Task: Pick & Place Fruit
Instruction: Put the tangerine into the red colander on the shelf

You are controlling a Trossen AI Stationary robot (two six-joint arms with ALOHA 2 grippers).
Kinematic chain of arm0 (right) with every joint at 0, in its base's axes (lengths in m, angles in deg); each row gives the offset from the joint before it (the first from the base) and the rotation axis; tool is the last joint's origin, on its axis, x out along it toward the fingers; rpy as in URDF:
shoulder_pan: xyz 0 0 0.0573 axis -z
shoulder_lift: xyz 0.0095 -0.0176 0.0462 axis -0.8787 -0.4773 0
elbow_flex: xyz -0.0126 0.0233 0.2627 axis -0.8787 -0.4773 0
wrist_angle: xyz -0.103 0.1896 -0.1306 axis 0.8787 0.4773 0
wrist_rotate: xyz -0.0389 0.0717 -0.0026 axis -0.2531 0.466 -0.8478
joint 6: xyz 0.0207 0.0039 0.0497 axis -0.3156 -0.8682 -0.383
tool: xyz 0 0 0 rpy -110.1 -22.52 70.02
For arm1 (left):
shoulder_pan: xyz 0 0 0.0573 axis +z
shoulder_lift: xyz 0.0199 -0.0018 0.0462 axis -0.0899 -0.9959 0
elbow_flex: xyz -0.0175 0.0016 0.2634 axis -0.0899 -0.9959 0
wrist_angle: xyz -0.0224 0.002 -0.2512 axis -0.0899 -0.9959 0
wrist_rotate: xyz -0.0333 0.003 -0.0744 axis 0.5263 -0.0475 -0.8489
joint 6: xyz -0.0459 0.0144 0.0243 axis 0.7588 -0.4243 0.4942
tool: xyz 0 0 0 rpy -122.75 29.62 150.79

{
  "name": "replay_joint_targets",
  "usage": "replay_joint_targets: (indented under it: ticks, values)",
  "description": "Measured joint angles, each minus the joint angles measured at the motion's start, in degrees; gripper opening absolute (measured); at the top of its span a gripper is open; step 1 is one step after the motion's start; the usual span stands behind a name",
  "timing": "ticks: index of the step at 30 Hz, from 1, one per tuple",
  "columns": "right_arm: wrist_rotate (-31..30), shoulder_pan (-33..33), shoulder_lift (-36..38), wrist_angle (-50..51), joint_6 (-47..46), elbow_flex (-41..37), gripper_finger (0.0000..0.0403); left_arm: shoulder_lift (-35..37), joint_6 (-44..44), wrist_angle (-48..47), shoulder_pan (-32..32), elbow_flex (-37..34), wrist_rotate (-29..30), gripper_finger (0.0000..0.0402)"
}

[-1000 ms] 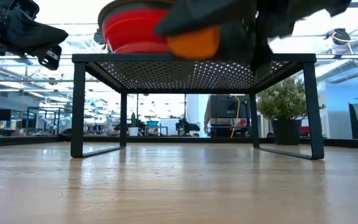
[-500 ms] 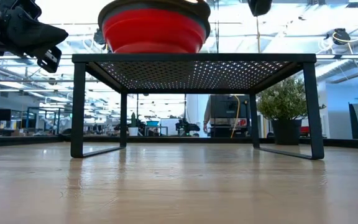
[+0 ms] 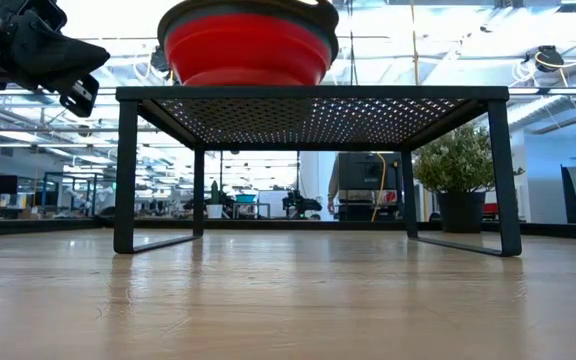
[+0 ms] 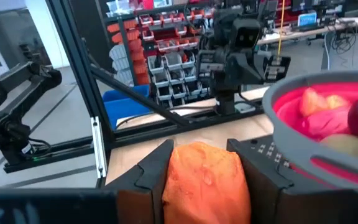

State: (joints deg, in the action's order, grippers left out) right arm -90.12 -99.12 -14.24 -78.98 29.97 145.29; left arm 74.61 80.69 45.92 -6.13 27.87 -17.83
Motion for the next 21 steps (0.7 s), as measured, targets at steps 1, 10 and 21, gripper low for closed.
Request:
replay_joint_targets:
  ticks: [1,10,21]
  values:
    - [-0.02,0.00,0.27,-0.17,0.47,0.00,0.0132,-0.01,0.00,0.00,0.00,0.00,0.00,0.0019]
    - [-0.01,0.00,0.80,-0.25,2.27,0.00,0.0132,0.00,-0.04,0.00,0.00,0.00,0.00,0.0019]
    - [0.08,0.00,0.80,-0.25,13.11,0.00,0.0132,0.00,-0.09,0.00,0.00,0.00,0.00,0.0019]
